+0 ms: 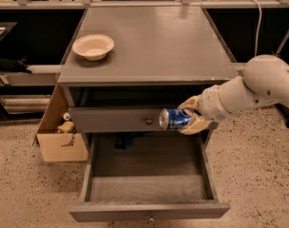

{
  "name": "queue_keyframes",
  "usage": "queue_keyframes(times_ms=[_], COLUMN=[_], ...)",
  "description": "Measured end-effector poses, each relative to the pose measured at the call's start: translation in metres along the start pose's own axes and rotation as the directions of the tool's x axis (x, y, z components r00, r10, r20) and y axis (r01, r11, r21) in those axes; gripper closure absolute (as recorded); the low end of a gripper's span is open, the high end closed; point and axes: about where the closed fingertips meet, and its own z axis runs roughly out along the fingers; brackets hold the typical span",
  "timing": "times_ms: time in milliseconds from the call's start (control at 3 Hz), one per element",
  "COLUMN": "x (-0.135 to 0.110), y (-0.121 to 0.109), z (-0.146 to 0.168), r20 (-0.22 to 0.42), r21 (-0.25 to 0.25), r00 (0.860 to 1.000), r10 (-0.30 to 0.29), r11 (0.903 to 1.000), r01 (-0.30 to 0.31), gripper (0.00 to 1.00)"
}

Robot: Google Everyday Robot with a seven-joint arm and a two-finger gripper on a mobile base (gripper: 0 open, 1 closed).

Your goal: Pick pepsi can from middle drawer and place on counter

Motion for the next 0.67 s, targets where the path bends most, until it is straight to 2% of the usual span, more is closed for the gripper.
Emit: queue_keyframes(times_ms=[667], x=[-0.053], y=[-0.075], z=[-0.068], r20=[0.068], r21=[0.122], r00=[0.998], r10=[0.015], r11=[0.9923], r01=[-0.024], gripper=[1.00])
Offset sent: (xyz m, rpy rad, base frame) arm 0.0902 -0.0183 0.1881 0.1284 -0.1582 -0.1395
